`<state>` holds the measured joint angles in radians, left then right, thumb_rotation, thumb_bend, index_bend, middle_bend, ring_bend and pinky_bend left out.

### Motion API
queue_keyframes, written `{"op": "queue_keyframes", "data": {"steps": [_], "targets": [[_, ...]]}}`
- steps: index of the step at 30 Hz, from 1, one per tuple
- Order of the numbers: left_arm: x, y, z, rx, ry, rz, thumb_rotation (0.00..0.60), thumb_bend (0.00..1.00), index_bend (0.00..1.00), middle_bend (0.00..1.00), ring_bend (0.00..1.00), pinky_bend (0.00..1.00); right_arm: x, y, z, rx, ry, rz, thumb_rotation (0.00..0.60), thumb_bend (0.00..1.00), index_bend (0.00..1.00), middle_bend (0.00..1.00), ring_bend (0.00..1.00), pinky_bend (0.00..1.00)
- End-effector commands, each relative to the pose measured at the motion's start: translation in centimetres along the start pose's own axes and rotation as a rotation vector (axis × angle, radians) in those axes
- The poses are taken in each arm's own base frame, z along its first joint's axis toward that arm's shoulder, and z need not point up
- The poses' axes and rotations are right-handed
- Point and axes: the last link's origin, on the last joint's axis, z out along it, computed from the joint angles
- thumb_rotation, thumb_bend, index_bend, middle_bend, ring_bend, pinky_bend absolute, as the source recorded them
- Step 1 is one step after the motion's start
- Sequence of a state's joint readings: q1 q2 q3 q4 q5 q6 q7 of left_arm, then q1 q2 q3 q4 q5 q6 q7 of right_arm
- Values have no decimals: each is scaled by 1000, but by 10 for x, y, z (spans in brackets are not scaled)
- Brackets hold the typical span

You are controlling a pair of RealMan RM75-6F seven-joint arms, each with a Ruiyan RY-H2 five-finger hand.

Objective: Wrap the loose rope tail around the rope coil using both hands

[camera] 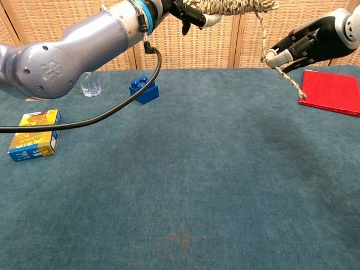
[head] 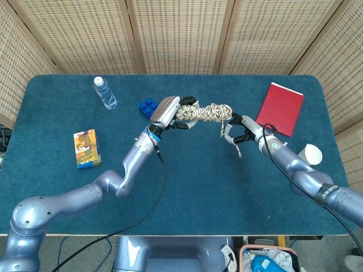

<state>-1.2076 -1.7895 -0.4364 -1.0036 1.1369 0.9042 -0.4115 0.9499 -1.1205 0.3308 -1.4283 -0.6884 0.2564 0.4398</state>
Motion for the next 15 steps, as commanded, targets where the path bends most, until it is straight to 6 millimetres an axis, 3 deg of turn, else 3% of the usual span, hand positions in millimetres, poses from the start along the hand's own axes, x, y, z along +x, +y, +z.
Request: {"op": "queue_keyframes", "data": {"steps": [1,10,15], "targets": [[-6,8,2,72,39,1,600,614,809,687,558,701,-8,1,-15,25,0,-52,600,525,710,0,0,0],[-12,16,-1,147,63,9,600,615,809,687,558,701,-29,1,-42,61,-12,-107,600,525,710,0,0,0],[-14,20,-2,192,77,-18,600,615,809,687,558,701,-36,3,-47,61,-12,-106,600,525,710,0,0,0]]}}
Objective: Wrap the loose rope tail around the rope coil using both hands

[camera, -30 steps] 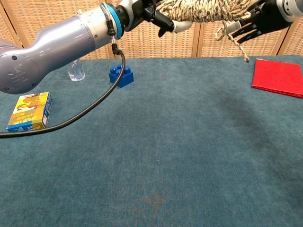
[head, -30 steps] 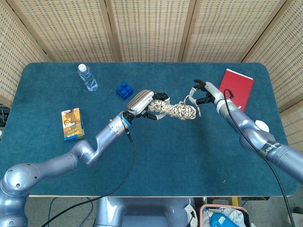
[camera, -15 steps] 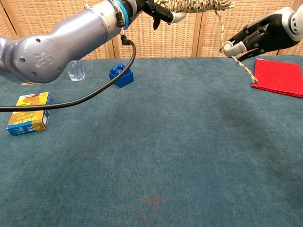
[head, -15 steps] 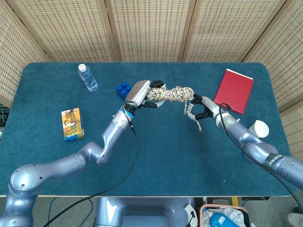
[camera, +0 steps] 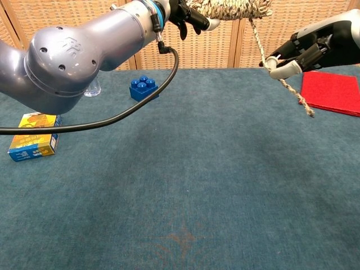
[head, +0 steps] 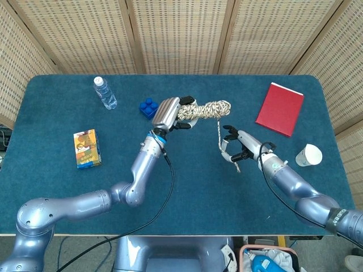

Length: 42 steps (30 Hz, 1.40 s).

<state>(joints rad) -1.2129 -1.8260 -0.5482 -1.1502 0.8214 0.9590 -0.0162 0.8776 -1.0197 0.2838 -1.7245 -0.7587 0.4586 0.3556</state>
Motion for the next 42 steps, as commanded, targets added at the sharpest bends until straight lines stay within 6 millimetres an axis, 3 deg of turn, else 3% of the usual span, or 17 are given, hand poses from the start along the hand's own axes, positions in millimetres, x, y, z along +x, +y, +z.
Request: {"op": "queue_keyframes", "data": {"steps": [1,6,8,9,10,12,13,14,27,29,31,42], "targets": [[-2,6,-2,33,17,-28,600,615,809,687,558,701,-6,4,-4,-9,-3,-7,600,525,710,0,0,0],[-1,9,-3,53,39,-10,600,615,809,687,558,701,-13,6,-6,-9,-9,-15,600,525,710,0,0,0],[-1,9,-3,55,37,-10,600,615,809,687,558,701,-15,6,-7,-5,-16,-36,600,475,660,0,0,0],[-1,9,-3,53,37,-6,600,615,809,687,558,701,-15,7,-7,1,-13,-50,600,384,567,0,0,0],[-1,9,-4,52,37,-4,600,615,809,687,558,701,-15,7,-7,8,-11,-65,600,239,415,0,0,0],[-1,8,-5,53,33,-5,600,615,809,687,558,701,-15,8,-8,23,-4,-88,600,49,143,0,0,0],[-1,8,-5,53,31,-5,600,615,809,687,558,701,-14,9,-9,34,7,-100,600,3,42,0,0,0],[-1,8,-5,52,30,-5,600,615,809,687,558,701,-13,9,-9,41,16,-103,600,0,9,0,0,0],[9,20,-12,-1,38,1,600,615,809,687,558,701,8,42,-22,35,155,-208,600,0,0,0,0,0],[13,24,-14,-12,44,0,600,615,809,687,558,701,15,53,-26,10,183,-260,600,0,0,0,0,0],[21,28,-18,-30,58,8,600,615,809,687,558,701,25,78,-33,-44,239,-328,600,0,0,0,0,0],[44,30,-29,-41,75,18,600,615,809,687,558,701,48,136,-55,-101,458,-560,600,0,0,0,0,0]]}}
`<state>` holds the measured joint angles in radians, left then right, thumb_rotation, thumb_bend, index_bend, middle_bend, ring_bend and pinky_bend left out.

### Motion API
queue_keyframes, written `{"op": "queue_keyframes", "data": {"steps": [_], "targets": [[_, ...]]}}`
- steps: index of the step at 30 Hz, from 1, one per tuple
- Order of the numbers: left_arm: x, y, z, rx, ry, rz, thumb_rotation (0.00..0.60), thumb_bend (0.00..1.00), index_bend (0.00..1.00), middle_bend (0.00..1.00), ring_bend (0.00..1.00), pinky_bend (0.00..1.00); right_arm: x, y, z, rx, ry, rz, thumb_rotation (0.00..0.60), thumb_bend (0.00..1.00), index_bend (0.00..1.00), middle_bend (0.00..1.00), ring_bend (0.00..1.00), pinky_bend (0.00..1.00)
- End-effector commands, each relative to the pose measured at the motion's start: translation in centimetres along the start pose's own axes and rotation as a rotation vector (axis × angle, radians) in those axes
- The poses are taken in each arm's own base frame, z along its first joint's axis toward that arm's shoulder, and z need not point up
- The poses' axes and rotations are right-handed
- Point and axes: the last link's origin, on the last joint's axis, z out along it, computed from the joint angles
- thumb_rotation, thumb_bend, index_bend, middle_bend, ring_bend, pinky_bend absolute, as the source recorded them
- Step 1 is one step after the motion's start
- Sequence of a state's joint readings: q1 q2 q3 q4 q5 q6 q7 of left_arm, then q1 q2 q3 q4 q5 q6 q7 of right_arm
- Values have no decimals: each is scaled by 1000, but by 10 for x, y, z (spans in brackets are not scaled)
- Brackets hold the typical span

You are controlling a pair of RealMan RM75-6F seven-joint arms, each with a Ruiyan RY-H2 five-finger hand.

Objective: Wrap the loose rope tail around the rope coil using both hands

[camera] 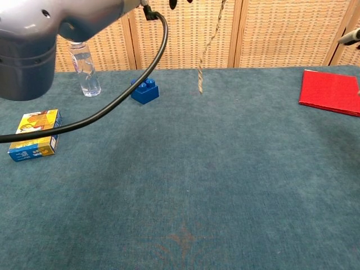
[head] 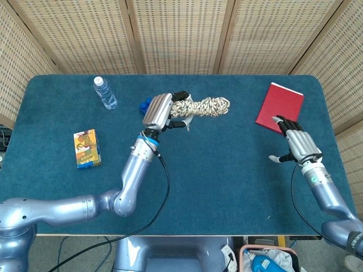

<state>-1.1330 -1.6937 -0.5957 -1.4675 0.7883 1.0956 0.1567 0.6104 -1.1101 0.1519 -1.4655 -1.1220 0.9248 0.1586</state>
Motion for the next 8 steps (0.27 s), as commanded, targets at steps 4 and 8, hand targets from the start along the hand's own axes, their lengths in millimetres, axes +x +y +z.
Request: {"op": "queue_keyframes", "data": {"steps": [4,8], "targets": [[9,0,-5,-8,5,15,600,616,809,687,558,701,-14,29,-11,11,65,-149,600,0,0,0,0,0],[10,1,-10,-17,-5,20,600,616,809,687,558,701,-21,34,-14,42,88,-197,600,0,0,0,0,0]]}}
